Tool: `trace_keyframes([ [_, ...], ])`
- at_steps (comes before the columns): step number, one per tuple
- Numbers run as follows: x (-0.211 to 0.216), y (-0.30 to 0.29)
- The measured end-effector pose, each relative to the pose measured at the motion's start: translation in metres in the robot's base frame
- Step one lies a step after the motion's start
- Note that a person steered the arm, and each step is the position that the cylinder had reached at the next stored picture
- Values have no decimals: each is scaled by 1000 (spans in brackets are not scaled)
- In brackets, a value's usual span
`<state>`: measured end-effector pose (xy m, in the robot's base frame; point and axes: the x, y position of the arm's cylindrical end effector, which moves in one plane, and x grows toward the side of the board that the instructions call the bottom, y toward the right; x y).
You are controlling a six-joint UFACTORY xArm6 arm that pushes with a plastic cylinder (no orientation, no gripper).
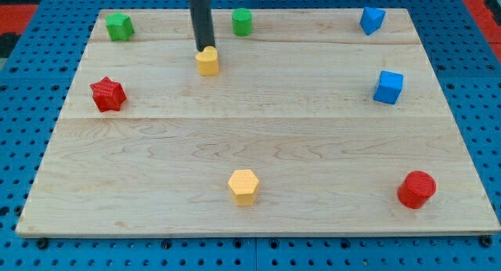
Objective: Push the yellow heart to the center
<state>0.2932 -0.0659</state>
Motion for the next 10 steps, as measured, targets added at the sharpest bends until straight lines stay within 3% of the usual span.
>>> trace_keyframes([
  [6,13,-1],
  [10,74,-1],
])
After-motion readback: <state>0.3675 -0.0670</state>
